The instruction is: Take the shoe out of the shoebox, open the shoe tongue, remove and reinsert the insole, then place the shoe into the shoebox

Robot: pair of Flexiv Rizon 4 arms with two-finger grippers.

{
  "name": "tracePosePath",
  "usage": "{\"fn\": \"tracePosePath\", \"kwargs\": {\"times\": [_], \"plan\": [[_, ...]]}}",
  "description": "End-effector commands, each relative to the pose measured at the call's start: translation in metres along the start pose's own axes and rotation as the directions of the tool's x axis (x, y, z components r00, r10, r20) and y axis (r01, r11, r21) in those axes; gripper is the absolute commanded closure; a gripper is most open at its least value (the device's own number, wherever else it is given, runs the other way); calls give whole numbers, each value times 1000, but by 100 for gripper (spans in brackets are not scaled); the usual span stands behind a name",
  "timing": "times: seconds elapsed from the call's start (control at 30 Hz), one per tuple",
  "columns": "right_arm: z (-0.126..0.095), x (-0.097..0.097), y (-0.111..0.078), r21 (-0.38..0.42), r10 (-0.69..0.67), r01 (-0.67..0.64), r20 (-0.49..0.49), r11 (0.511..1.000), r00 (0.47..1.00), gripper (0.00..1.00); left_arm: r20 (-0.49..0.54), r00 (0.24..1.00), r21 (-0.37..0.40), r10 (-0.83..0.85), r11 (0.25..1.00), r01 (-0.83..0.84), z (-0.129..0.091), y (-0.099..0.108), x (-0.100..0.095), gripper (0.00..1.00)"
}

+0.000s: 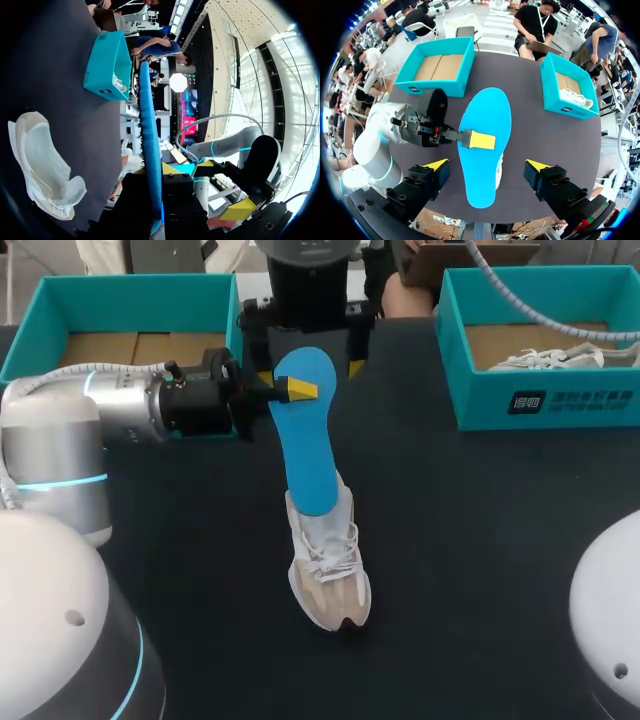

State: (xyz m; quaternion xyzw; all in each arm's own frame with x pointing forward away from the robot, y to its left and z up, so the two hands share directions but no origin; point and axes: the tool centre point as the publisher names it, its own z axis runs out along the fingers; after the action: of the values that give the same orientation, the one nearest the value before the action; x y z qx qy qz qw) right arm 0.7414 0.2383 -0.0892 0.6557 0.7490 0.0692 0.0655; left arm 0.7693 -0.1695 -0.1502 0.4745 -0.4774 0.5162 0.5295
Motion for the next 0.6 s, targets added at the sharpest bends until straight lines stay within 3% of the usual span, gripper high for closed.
{"fn": "tracePosePath", "kwargs": {"times": [0.03,0.17,0.27,0.33,0.5,0.6], "plan": [[0,-8,-3,-47,23,-32,-173,998,985,0,-1,1000,1,1,1000,-1,0,0,-1,100],[-6,-26,-5,-100,24,-56,-290,993,957,0,-1,1000,1,1,1000,-1,0,0,-1,100],[-5,-40,-7,-62,3,-26,-340,998,940,0,-1,1000,1,1,1000,-1,0,0,-1,100],[-3,-47,-9,6,-33,38,-362,999,932,0,-1,1000,1,1,1000,-1,0,0,-1,100],[5,-55,-11,42,-47,81,-535,996,844,0,-1,1000,1,1,1000,-1,0,0,-1,100],[9,-55,-11,19,-40,66,-625,998,780,0,-1,1000,1,1,1000,-1,0,0,-1,100]]}}
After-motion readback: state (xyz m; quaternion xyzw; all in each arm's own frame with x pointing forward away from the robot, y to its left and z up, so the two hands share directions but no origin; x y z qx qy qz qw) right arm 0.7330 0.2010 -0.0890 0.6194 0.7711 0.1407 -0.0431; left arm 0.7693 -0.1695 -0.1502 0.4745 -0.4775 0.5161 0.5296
